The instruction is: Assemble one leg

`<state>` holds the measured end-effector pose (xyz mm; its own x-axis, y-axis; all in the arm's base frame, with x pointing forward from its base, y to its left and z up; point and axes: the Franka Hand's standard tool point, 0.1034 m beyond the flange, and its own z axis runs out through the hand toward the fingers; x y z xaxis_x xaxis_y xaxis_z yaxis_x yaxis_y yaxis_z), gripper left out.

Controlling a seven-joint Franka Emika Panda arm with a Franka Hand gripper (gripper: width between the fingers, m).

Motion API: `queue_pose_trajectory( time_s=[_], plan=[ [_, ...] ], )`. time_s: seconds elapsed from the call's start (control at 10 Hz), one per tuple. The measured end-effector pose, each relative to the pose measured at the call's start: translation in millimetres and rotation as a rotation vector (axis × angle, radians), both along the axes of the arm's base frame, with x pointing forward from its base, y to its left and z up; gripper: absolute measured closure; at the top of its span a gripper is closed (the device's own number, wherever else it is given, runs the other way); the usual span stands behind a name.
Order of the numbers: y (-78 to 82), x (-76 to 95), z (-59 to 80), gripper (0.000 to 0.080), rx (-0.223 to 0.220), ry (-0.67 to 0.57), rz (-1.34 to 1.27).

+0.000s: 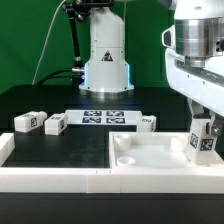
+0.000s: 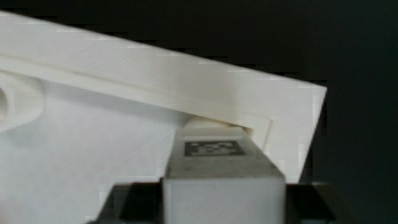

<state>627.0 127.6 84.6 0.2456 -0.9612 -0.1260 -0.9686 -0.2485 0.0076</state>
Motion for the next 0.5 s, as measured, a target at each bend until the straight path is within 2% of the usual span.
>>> queue_pose_trajectory(
  time_s=[0.1, 0.2, 0.3, 0.4, 0.5],
  plan=[
    [0.1, -0.1, -0.2, 0.0505, 0.002, -0.005, 0.043],
    [-0.5, 0.1, -0.1, 0.0327, 0.004, -0.013, 0.108],
    [-0.1, -0.1, 0.1, 0.02, 0.005, -0.031, 0.277],
    [1.4, -0.3, 0.3, 0.02, 0.004, -0.042, 0.386],
    [1.9, -0.5, 0.2, 0.0161, 0.008, -0.051, 0.466]
  ],
)
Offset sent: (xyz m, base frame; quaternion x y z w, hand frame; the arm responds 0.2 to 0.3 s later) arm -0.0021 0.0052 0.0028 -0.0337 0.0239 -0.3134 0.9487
